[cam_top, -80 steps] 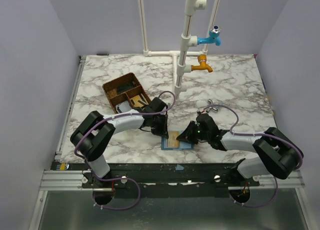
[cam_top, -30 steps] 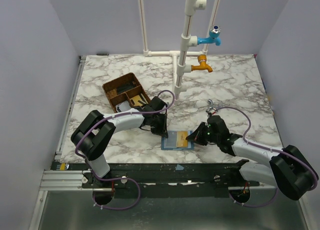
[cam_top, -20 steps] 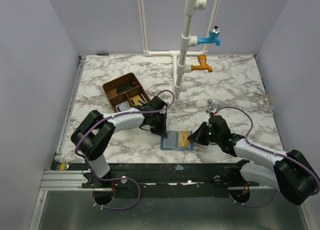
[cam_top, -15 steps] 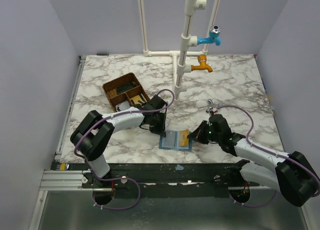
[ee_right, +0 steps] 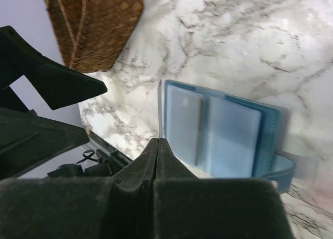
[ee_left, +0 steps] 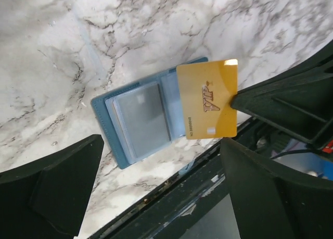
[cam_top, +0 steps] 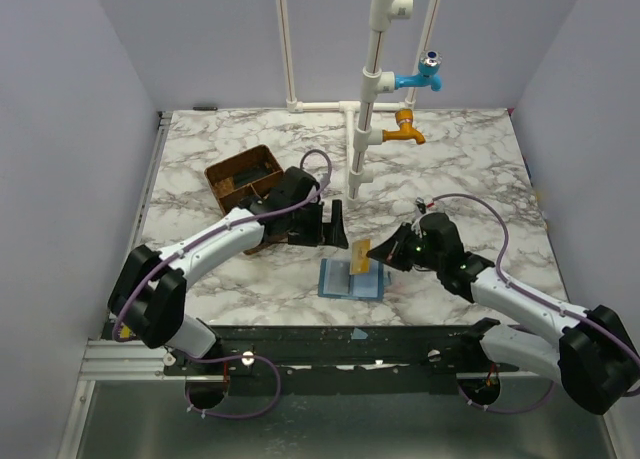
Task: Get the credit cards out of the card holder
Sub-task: Remove the credit card from the card holder, then place the credit card in the storage box.
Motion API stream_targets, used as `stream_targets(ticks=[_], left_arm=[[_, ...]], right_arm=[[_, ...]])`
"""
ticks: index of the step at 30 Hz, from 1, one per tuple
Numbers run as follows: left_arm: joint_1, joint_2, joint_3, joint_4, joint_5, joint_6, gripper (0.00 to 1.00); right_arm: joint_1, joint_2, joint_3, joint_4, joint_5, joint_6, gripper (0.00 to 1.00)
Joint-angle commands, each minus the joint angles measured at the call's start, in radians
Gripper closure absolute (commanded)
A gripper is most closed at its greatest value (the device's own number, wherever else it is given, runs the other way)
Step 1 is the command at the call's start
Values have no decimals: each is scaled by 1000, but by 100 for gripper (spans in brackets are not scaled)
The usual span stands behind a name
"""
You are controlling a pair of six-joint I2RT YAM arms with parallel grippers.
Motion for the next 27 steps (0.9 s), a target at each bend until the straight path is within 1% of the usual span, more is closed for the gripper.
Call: stream_targets(ticks=[1, 5, 9, 14, 19, 21, 23, 26, 27], left_arm=[[65, -97, -38, 45, 111, -18, 2], [120, -160, -83, 96, 199, -48, 2], [161, -203, -129, 153, 284, -79, 2], [203, -227, -187, 241, 382, -136, 2], [228, -235, -230, 315, 450, -181, 3], [236, -235, -249, 353, 484, -207, 6], [241, -234, -265, 395, 513, -230, 12], [243, -232, -279, 437, 541, -258, 26], [245, -232, -285, 453, 549, -269, 33]], right_arm=[[-7, 9, 56, 2, -56, 18, 99], [-6, 33, 86, 48, -100, 44, 99], [-6, 62, 100, 129, -160, 87, 99], [-6, 103, 96, 279, -242, 163, 99], [-6, 140, 90, 420, -299, 237, 99], [-6, 155, 82, 482, -323, 263, 99], [-7, 173, 81, 526, -340, 278, 99], [-7, 196, 86, 551, -354, 290, 99], [-6, 202, 86, 561, -358, 293, 99]])
